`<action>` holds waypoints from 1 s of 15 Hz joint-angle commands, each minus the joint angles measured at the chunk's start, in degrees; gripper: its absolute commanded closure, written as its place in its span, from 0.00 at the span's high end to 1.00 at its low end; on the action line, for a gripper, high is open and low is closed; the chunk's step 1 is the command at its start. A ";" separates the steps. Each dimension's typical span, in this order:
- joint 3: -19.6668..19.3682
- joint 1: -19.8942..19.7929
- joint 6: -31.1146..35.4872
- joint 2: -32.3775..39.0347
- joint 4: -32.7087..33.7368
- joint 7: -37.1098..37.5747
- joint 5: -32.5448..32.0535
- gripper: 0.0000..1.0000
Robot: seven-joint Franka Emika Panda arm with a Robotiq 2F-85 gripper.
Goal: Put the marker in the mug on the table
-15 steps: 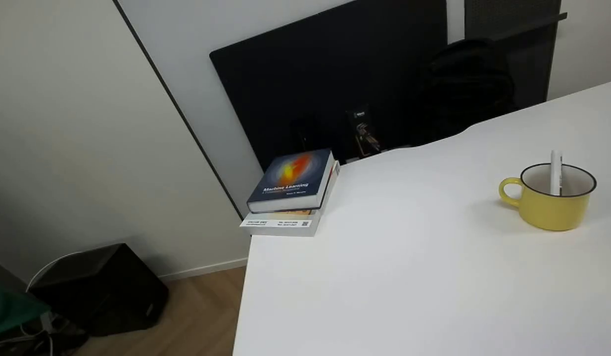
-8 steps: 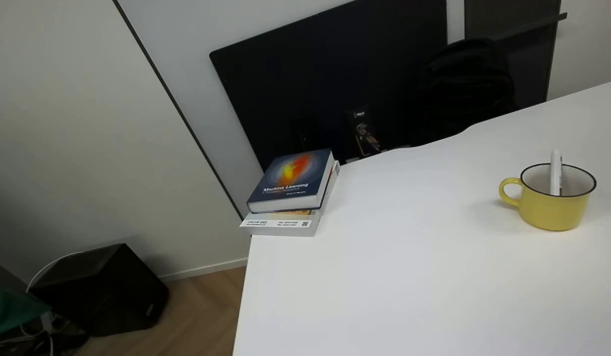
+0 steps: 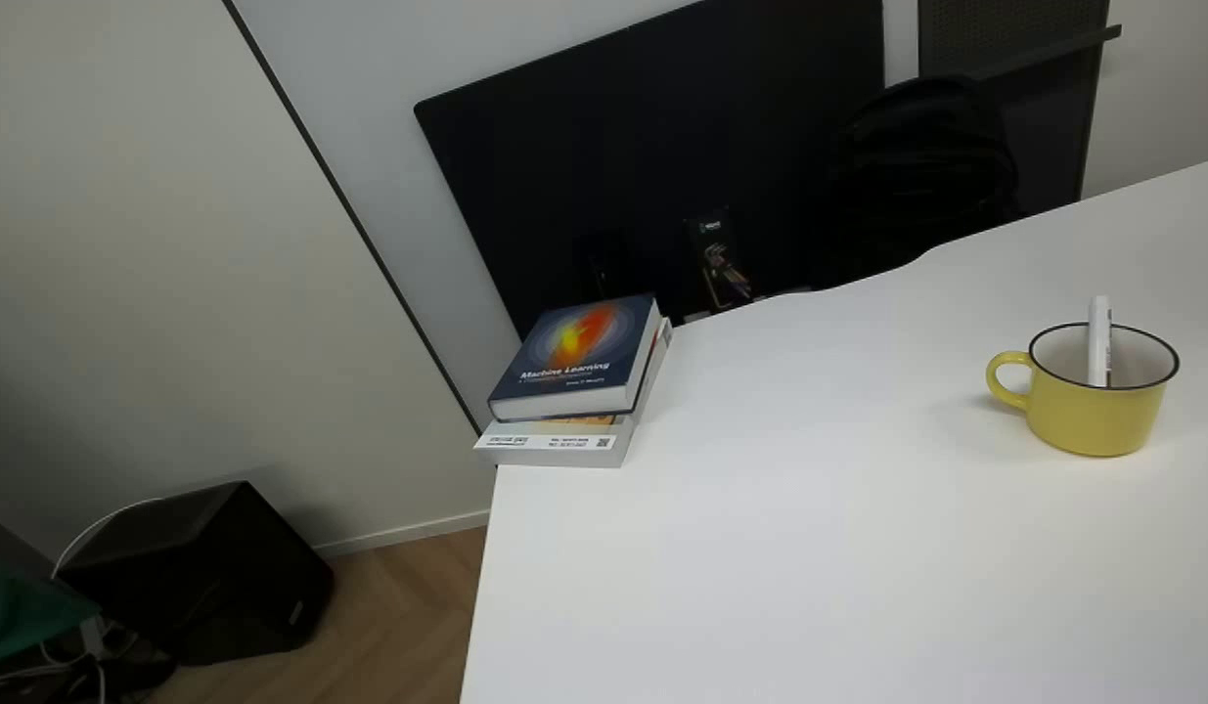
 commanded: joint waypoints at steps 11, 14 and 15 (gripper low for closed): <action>2.43 -3.32 -6.83 15.34 19.24 -4.11 1.43 1.00; 2.70 -3.70 -8.38 17.17 21.76 -4.15 1.76 1.00; 2.71 -3.75 -8.58 17.34 22.07 -4.16 1.76 1.00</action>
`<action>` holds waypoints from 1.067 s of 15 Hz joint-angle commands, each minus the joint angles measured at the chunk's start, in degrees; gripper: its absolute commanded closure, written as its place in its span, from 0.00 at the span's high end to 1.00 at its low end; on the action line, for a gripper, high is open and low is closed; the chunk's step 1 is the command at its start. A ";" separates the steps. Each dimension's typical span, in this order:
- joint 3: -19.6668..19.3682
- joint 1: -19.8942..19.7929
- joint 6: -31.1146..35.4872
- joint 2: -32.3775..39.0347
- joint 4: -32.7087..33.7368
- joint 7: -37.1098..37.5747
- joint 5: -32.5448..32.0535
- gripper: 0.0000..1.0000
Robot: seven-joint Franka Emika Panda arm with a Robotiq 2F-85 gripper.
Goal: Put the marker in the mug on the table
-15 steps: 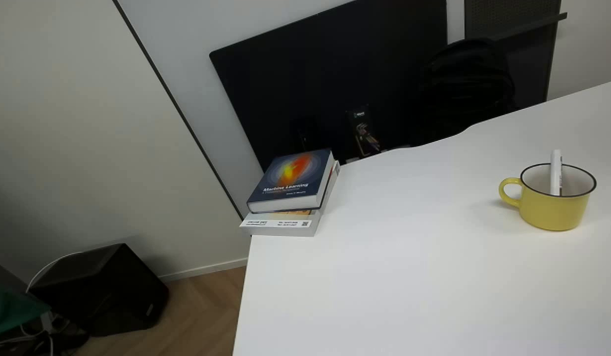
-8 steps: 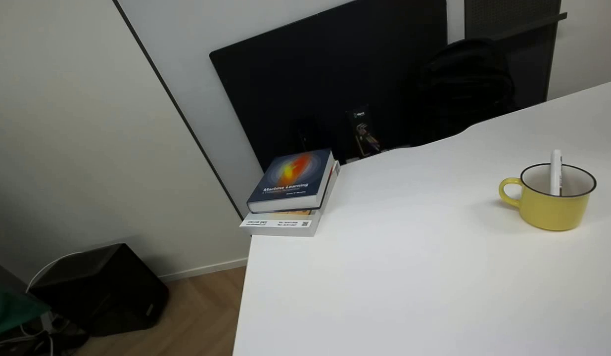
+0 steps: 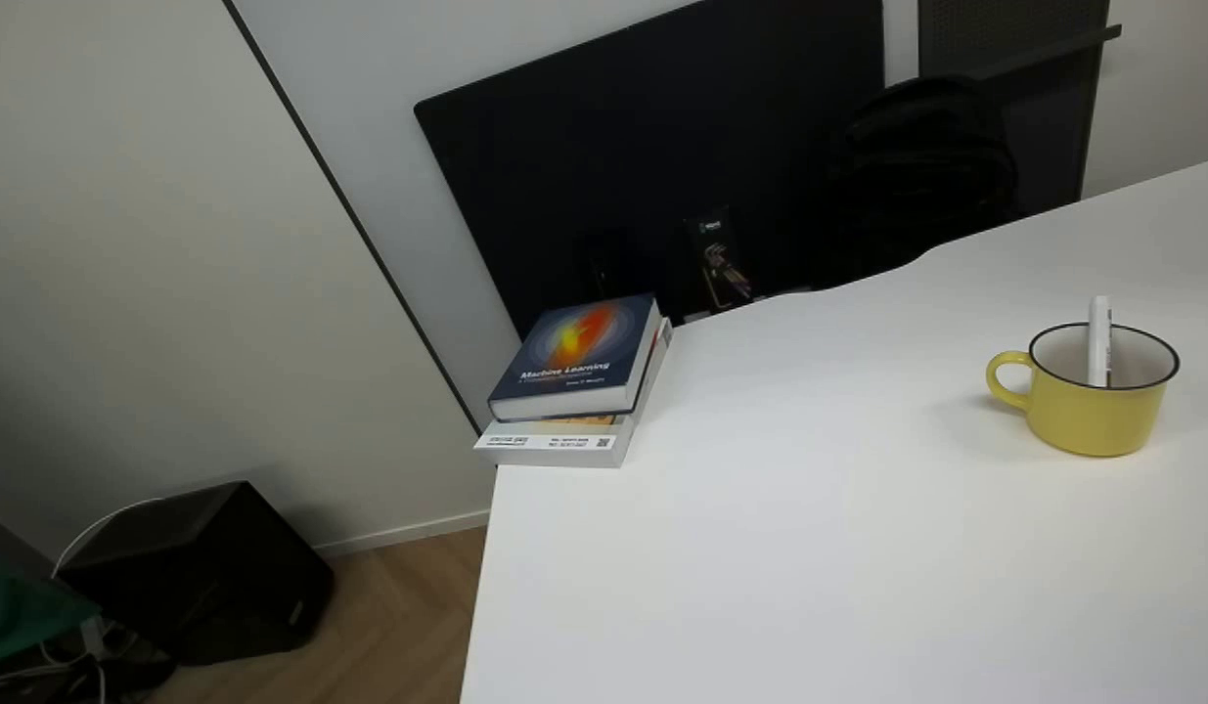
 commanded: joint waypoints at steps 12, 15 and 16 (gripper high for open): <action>3.28 0.11 0.26 3.51 -0.99 -3.69 -0.46 1.00; 5.06 1.16 3.79 6.06 -2.09 -4.51 -0.27 1.00; 5.60 1.53 4.87 6.92 -2.32 -4.69 -0.31 1.00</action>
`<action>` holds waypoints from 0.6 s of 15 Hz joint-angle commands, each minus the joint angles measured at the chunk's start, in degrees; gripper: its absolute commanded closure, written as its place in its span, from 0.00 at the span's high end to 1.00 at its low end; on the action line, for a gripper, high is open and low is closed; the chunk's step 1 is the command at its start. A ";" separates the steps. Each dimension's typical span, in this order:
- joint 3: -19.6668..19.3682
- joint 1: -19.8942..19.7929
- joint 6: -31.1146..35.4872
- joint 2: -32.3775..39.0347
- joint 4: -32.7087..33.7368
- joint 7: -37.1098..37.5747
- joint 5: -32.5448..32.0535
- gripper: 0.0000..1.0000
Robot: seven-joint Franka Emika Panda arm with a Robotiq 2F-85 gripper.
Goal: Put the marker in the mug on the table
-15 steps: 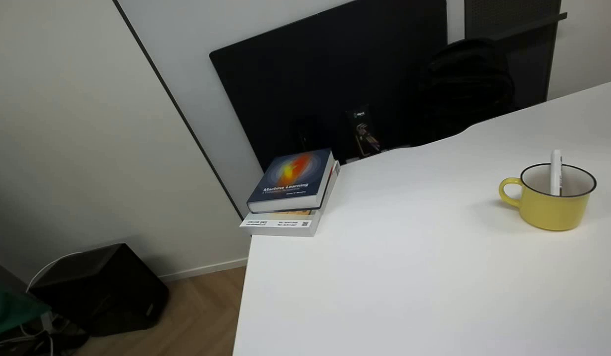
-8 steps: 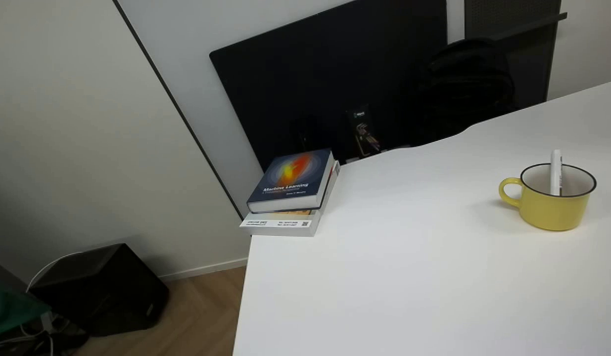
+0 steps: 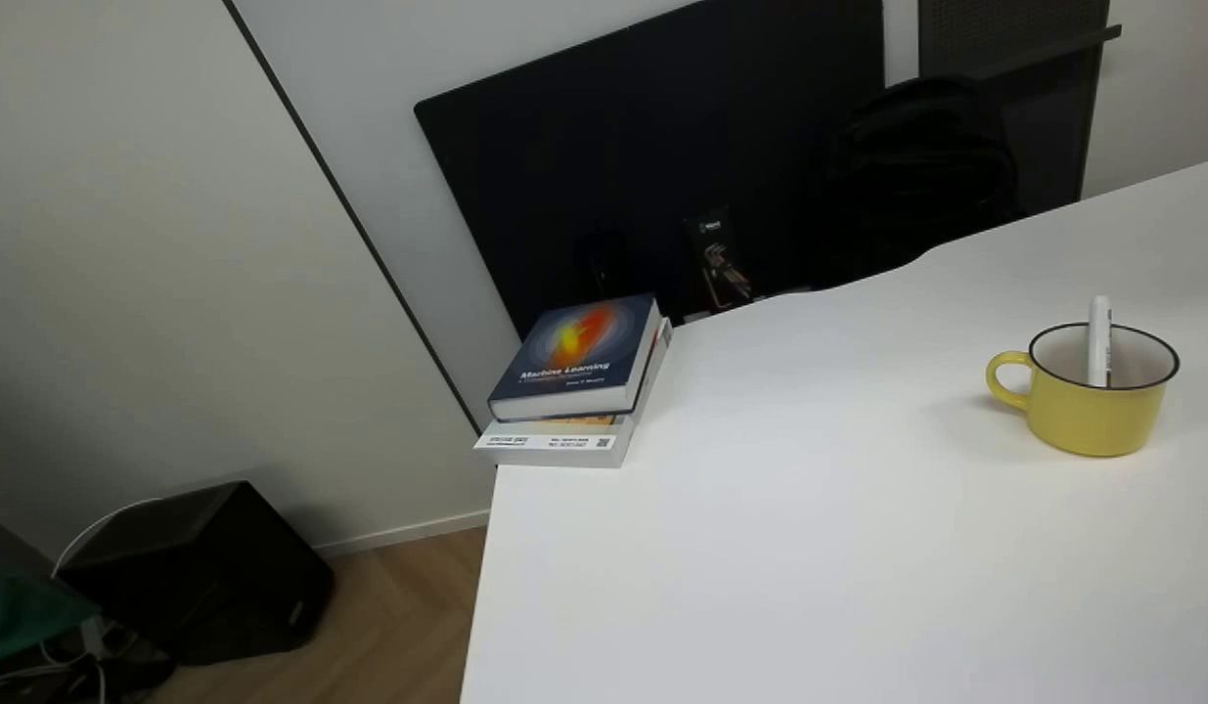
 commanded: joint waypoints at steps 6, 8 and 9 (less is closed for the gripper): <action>4.21 2.79 7.69 6.60 -1.62 -2.70 -0.65 1.00; 4.99 3.19 8.48 8.66 -0.79 -3.28 -0.46 1.00; 5.36 3.25 8.33 9.67 -0.18 -3.55 -0.27 1.00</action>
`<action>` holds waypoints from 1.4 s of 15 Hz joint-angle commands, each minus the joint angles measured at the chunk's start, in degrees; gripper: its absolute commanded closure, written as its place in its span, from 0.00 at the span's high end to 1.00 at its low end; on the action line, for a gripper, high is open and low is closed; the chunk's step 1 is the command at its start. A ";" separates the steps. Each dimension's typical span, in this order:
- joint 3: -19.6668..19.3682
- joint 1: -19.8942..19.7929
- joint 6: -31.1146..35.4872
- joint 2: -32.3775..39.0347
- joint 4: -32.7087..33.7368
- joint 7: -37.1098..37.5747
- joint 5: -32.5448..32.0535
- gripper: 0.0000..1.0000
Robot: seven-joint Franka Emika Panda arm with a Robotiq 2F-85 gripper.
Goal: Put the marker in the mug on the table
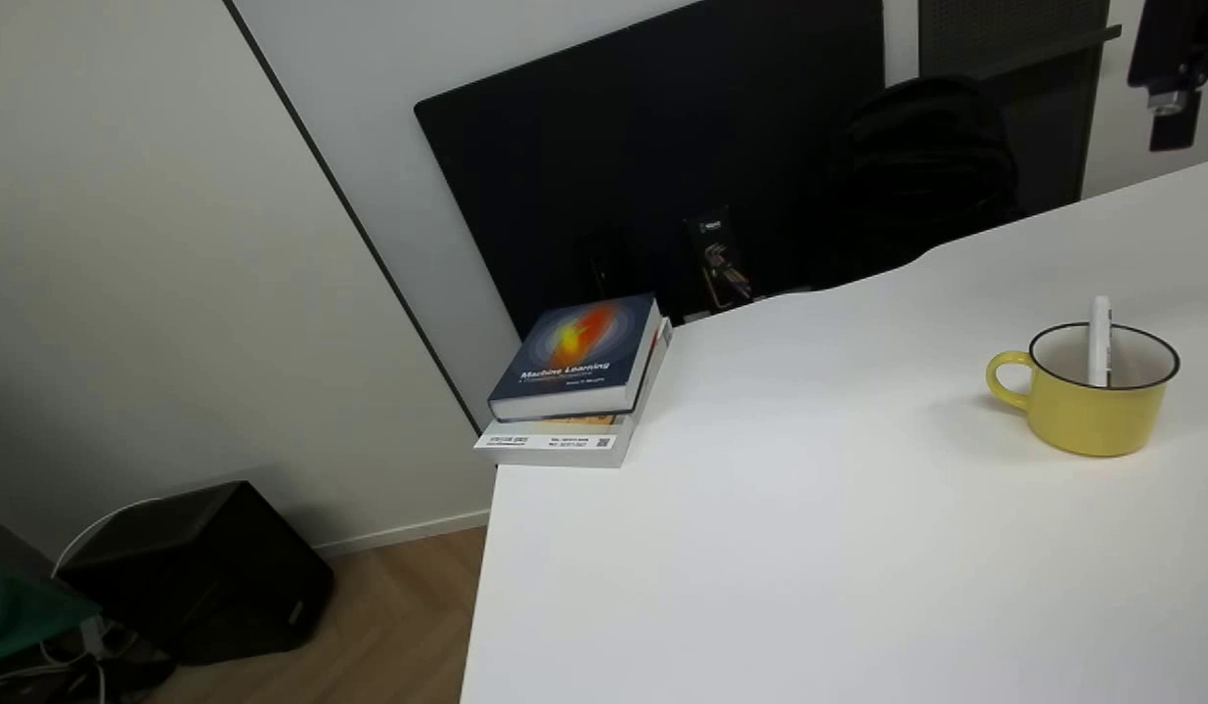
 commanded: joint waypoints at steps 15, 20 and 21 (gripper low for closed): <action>3.29 -1.20 -2.33 15.84 12.45 -0.63 1.15 1.00; 3.79 -1.40 -2.03 18.97 15.80 0.27 2.51 1.00; 3.85 -1.39 -2.37 19.59 16.58 0.47 2.72 1.00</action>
